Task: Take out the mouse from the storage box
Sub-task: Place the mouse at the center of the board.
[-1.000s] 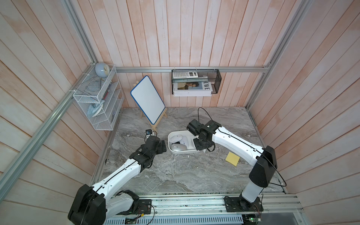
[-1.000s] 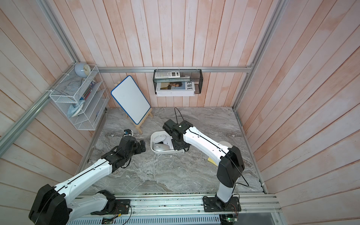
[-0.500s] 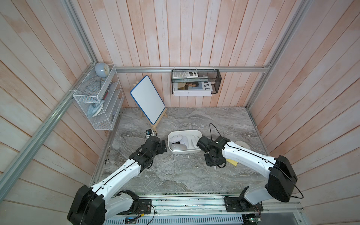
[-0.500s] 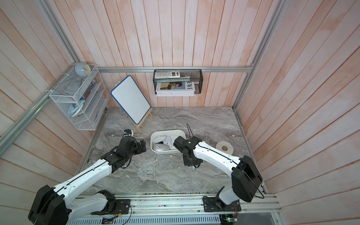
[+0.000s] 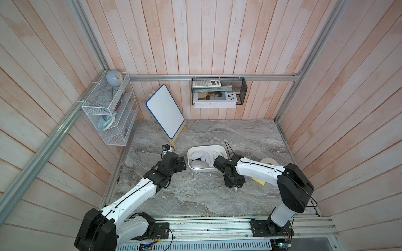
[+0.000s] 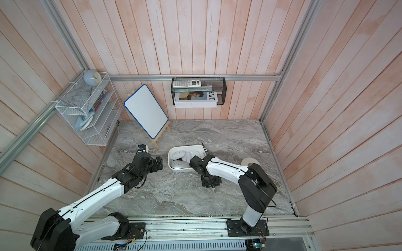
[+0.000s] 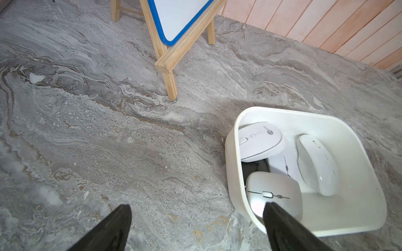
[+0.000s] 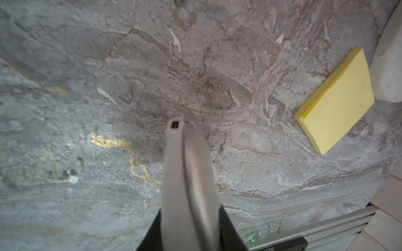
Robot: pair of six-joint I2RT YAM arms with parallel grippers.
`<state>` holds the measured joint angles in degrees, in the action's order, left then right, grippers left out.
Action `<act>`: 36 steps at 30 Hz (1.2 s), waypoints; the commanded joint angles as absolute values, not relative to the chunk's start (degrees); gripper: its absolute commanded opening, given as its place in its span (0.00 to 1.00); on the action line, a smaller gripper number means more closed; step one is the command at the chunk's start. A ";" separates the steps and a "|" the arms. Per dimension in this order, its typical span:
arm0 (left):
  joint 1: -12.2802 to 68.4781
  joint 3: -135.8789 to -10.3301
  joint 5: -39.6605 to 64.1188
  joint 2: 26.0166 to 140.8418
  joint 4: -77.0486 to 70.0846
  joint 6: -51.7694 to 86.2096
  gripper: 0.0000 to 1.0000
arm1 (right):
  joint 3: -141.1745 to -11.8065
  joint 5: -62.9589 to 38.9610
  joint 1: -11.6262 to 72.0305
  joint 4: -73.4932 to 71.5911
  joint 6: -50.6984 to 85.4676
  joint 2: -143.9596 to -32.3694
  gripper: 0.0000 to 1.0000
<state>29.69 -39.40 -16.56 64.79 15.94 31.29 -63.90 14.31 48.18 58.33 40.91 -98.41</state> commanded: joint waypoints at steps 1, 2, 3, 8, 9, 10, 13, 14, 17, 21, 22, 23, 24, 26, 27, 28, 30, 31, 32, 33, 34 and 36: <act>29.88 -39.11 -16.70 64.04 16.79 31.29 1.00 | -67.07 16.99 49.64 59.42 41.64 -100.90 0.17; 29.88 -39.11 -16.79 64.15 16.79 31.25 1.00 | -67.72 17.48 49.90 60.03 41.80 -101.92 0.18; 29.88 -39.11 -16.88 64.15 16.88 31.29 1.00 | -68.41 17.89 50.09 60.43 41.89 -102.71 0.18; 29.88 -39.24 -17.01 64.20 16.90 31.12 1.00 | -71.13 19.37 51.22 61.63 42.16 -106.54 0.20; 29.88 -39.19 -16.96 64.31 16.86 31.18 1.00 | -71.69 19.56 51.45 61.86 42.18 -107.29 0.21; 29.88 -39.20 -16.98 64.34 16.87 31.14 1.00 | -72.18 19.85 51.66 62.05 42.16 -107.93 0.21; 29.88 -39.24 -16.96 64.34 16.91 31.20 1.00 | -73.62 20.55 52.43 62.55 42.33 -109.55 0.25; 29.87 -39.20 -16.96 64.34 16.88 31.14 1.00 | -73.99 20.80 52.62 62.75 42.32 -109.99 0.27; 29.84 -39.16 -17.05 64.34 16.87 31.07 1.00 | -74.94 21.51 53.24 63.38 42.42 -111.11 0.33; 29.88 -39.20 -17.22 64.31 17.00 31.09 1.00 | -75.50 21.23 53.96 63.38 42.46 -111.53 0.42; 29.88 -39.19 -17.23 64.34 16.96 31.03 1.00 | -75.59 20.96 54.10 63.34 42.45 -111.45 0.44; 29.87 -39.20 -17.25 64.34 16.95 31.07 1.00 | -75.59 20.71 54.14 63.16 42.60 -111.36 0.46; 29.88 -39.12 -17.23 64.32 16.96 31.11 1.00 | -75.59 20.46 54.23 62.99 42.56 -111.15 0.46; 29.88 -39.11 -17.27 64.34 16.88 31.16 1.00 | -75.79 19.68 54.47 62.77 42.47 -110.77 0.47; 29.88 -39.11 -17.23 64.41 16.87 31.20 1.00 | -75.88 19.38 54.70 62.68 42.52 -110.49 0.47; 29.88 -39.06 -17.23 64.42 16.83 31.20 1.00 | -76.10 19.19 54.91 62.75 42.54 -110.23 0.48; 29.87 -39.11 -17.23 64.50 16.87 31.19 1.00 | -76.45 18.57 55.15 62.72 42.51 -109.79 0.50; 29.88 -39.11 -17.23 64.55 16.85 31.20 1.00 | -76.53 17.93 55.28 62.66 42.41 -109.61 0.51; 29.87 -39.11 -17.23 64.60 16.76 31.16 1.00 | -76.57 17.30 55.28 62.32 42.37 -109.36 0.52; 29.88 -39.05 -17.23 64.63 16.75 31.20 1.00 | -76.45 16.62 55.37 61.90 42.34 -108.97 0.52; 29.88 -39.11 -17.32 64.64 16.78 31.19 1.00 | -76.23 16.04 55.37 61.43 42.34 -108.50 0.54; 29.88 -39.11 -17.27 64.85 16.79 31.07 1.00 | -75.74 15.46 55.37 60.61 42.47 -107.41 0.56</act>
<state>29.69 -39.40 -16.60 64.79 16.34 31.27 -75.42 17.04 55.11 61.01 41.98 -110.04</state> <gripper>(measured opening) 0.997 0.556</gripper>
